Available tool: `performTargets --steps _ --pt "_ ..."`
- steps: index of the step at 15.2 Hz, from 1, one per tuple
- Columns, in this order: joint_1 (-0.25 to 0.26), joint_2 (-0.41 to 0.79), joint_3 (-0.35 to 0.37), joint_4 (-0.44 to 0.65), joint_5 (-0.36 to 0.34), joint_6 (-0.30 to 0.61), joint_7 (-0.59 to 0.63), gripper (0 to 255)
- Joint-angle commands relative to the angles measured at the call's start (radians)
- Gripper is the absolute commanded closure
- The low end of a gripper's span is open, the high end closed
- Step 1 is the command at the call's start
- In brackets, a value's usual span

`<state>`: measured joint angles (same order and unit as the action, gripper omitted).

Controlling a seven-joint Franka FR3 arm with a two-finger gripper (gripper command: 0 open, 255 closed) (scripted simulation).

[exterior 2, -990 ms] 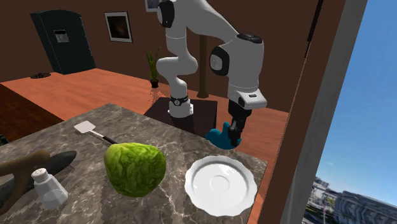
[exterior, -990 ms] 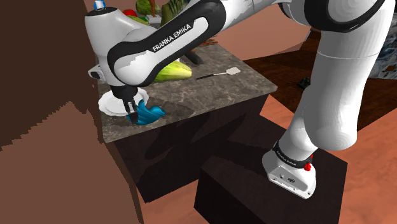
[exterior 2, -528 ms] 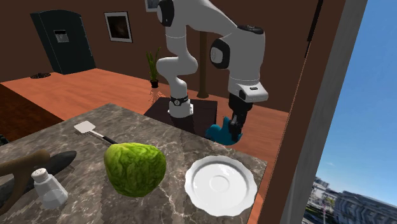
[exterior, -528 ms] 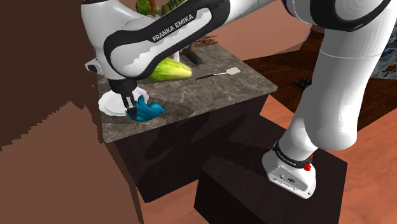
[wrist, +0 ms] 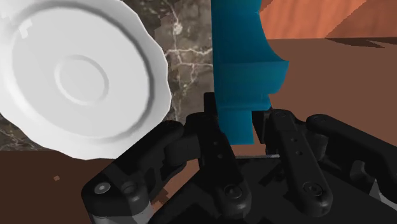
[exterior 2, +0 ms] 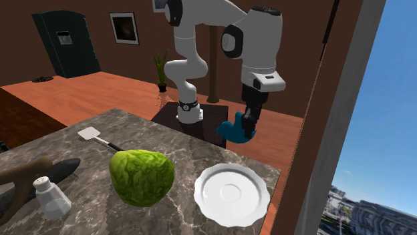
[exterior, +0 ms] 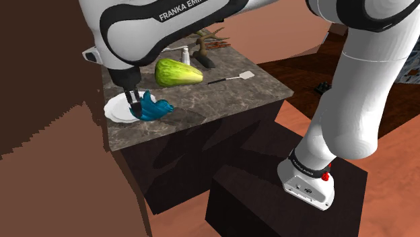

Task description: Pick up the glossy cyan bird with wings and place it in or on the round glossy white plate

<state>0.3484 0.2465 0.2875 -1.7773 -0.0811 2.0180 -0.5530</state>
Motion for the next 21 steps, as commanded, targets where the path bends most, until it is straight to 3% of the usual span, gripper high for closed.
performTargets --steps 1,4,9,14,16,21 --pt "-0.001 -0.009 0.001 0.017 0.004 -0.026 -0.003 255" --pt "-0.001 -0.017 0.002 0.039 0.007 -0.056 -0.005 255" --pt "-0.023 0.139 -0.029 0.266 -0.024 -0.129 -0.064 255" --pt "-0.03 0.335 -0.057 0.575 -0.051 -0.243 -0.124 255" --pt "-0.024 0.458 -0.07 0.781 -0.063 -0.324 -0.154 255" --pt "-0.031 0.451 -0.071 0.701 -0.063 -0.252 -0.151 255"
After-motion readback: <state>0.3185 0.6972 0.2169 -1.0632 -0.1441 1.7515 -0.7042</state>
